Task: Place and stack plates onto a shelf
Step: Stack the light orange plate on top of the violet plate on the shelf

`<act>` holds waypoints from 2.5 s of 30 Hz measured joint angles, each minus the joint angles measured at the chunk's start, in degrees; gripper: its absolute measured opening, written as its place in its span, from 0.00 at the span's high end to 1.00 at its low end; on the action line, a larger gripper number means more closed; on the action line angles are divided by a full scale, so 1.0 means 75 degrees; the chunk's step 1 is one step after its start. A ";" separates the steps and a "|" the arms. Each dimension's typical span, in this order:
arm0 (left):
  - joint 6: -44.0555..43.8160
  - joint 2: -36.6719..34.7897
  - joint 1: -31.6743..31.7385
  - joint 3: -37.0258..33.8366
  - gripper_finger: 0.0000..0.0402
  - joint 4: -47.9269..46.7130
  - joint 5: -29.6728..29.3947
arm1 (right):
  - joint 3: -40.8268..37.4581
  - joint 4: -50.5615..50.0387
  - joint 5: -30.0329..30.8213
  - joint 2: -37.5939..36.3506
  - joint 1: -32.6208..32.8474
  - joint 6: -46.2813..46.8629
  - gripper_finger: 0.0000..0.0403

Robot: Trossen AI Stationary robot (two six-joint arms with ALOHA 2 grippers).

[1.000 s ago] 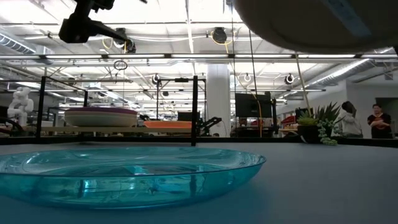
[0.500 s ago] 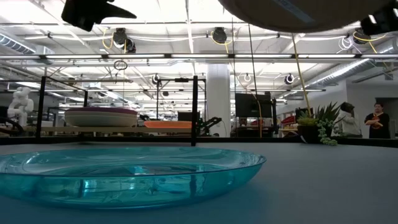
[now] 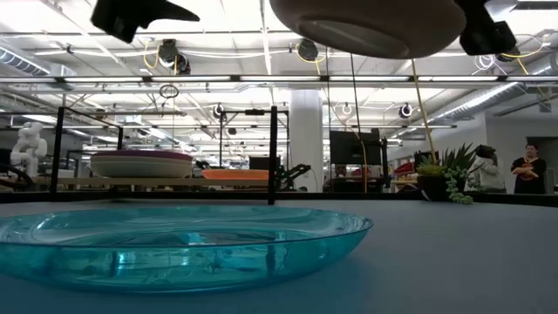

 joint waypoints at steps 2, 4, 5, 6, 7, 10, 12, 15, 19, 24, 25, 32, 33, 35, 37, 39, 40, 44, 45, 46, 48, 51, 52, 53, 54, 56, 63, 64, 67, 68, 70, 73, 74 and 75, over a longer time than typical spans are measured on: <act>0.0212 0.0318 0.0046 0.0429 0.20 -0.0057 -0.0007 | 0.0000 0.0079 -0.0027 0.0000 -0.0154 -0.0130 1.00; 0.0315 0.0671 0.0110 0.0914 0.20 -0.0617 -0.0013 | 0.0000 0.0107 -0.0031 0.0000 -0.0271 -0.0177 1.00; 0.0314 0.0856 0.0136 0.1144 0.20 -0.1007 -0.0056 | 0.0000 0.0121 -0.0033 -0.0002 -0.0318 -0.0187 1.00; 0.0313 0.1042 0.0177 0.1394 0.20 -0.1308 -0.0124 | 0.0000 0.0138 -0.0034 -0.0002 -0.0352 -0.0198 1.00; 0.0320 0.1221 0.0226 0.1638 0.21 -0.1521 -0.0176 | 0.0000 0.0155 -0.0039 0.0000 -0.0373 -0.0219 1.00; 0.0337 0.1643 0.0344 0.2212 0.21 -0.1863 -0.0213 | 0.0000 0.0256 -0.0030 0.0000 -0.0473 -0.0267 1.00; 0.0476 0.1905 0.0435 0.2453 0.21 -0.1868 -0.0212 | 0.0000 0.0226 -0.0030 0.0000 -0.0546 -0.0325 1.00; 0.0641 0.2191 0.0541 0.2728 0.21 -0.1865 -0.0209 | 0.0000 0.0230 -0.0027 0.0000 -0.0665 -0.0409 1.00; 0.0647 0.2374 0.0684 0.2815 0.21 -0.1849 -0.0227 | 0.0000 0.0234 -0.0027 0.0000 -0.0810 -0.0528 1.00; 0.0654 0.2480 0.0828 0.2815 0.23 -0.1914 -0.0383 | 0.0000 0.0319 -0.0024 0.0000 -0.0961 -0.0617 1.00; 0.0659 0.2475 0.0846 0.2815 0.24 -0.1943 -0.0452 | 0.0000 0.0330 -0.0014 0.0000 -0.0984 -0.0635 1.00; 0.0946 0.2476 0.0960 0.2815 0.46 -0.2129 -0.0749 | 0.0000 0.0341 0.0145 0.0000 -0.1113 -0.0729 1.00; 0.0967 0.2476 0.0959 0.2815 0.48 -0.2134 -0.0749 | 0.0000 0.0341 0.0185 0.0000 -0.1114 -0.0729 1.00; 0.0968 0.2476 0.0967 0.2815 0.53 -0.2132 -0.0772 | 0.0000 0.0342 0.0193 0.0000 -0.1133 -0.0730 1.00; 0.1036 0.2476 0.0996 0.2815 0.56 -0.2124 -0.0805 | 0.0000 0.0339 0.0188 0.0000 -0.1155 -0.0749 1.00; 0.1057 0.2476 0.1039 0.2815 0.57 -0.2123 -0.0807 | 0.0000 0.0344 0.0198 0.0000 -0.1157 -0.0752 1.00; 0.1058 0.2476 0.1069 0.2815 0.57 -0.2123 -0.0807 | 0.0000 0.0344 0.0221 0.0000 -0.1163 -0.0752 1.00; 0.1102 0.2476 0.1176 0.2815 0.58 -0.2118 -0.0807 | 0.0000 0.0359 0.0382 0.0000 -0.1208 -0.0755 1.00; 0.1112 0.2480 0.1200 0.2815 0.58 -0.2113 -0.0807 | 0.0000 0.0388 0.0385 0.0000 -0.1223 -0.0765 1.00; 0.1127 0.2500 0.1233 0.2815 0.58 -0.2089 -0.0805 | 0.0000 0.0431 0.0387 0.0000 -0.1252 -0.0788 1.00; 0.1194 0.2522 0.1271 0.2813 0.58 -0.2068 -0.0805 | 0.0000 0.0522 0.0384 0.0000 -0.1286 -0.0830 1.00; 0.1265 0.2523 0.1274 0.2810 0.58 -0.2056 -0.0812 | 0.0000 0.0655 0.0387 0.0000 -0.1335 -0.0872 1.00; 0.1281 0.2558 0.1271 0.2810 0.59 -0.2045 -0.0828 | 0.0000 0.0644 0.0391 0.0000 -0.1354 -0.0890 1.00; 0.1282 0.2599 0.1271 0.2810 0.61 -0.2024 -0.0881 | 0.0000 0.0629 0.0402 0.0000 -0.1365 -0.0923 1.00; 0.1257 0.2628 0.1262 0.2810 0.63 -0.2043 -0.0936 | 0.0000 0.0626 0.0405 0.0000 -0.1372 -0.0933 1.00; 0.1250 0.2641 0.1245 0.2804 0.68 -0.2042 -0.1013 | 0.0000 0.0598 0.0410 0.0000 -0.1402 -0.0933 1.00; 0.1230 0.2621 0.1245 0.2807 0.78 -0.1983 -0.1197 | 0.0000 0.0534 0.0416 0.0000 -0.1414 -0.0988 1.00; 0.1233 0.2619 0.1245 0.2807 0.80 -0.1983 -0.1203 | 0.0000 0.0537 0.0427 0.0000 -0.1414 -0.0988 1.00; 0.1268 0.2622 0.1245 0.2805 0.87 -0.2083 -0.1210 | 0.0000 0.0530 0.0568 -0.0005 -0.1411 -0.0988 0.98; 0.1272 0.2627 0.1248 0.2798 0.90 -0.2141 -0.1217 | 0.0000 0.0535 0.0577 -0.0011 -0.1411 -0.0988 0.98; 0.1279 0.2642 0.1253 0.2786 0.94 -0.2210 -0.1226 | 0.0000 0.0564 0.0582 -0.0023 -0.1411 -0.0988 0.96; 0.1279 0.2648 0.1250 0.2783 0.94 -0.2231 -0.1224 | 0.0003 0.0693 0.0588 -0.0018 -0.1408 -0.1101 0.92; 0.1279 0.2645 0.1248 0.2783 0.94 -0.2227 -0.1224 | 0.0003 0.0809 0.0585 -0.0015 -0.1408 -0.1165 0.89; 0.1279 0.2645 0.1248 0.2783 0.94 -0.2196 -0.1221 | 0.0003 0.0932 0.0585 -0.0015 -0.1408 -0.1201 0.87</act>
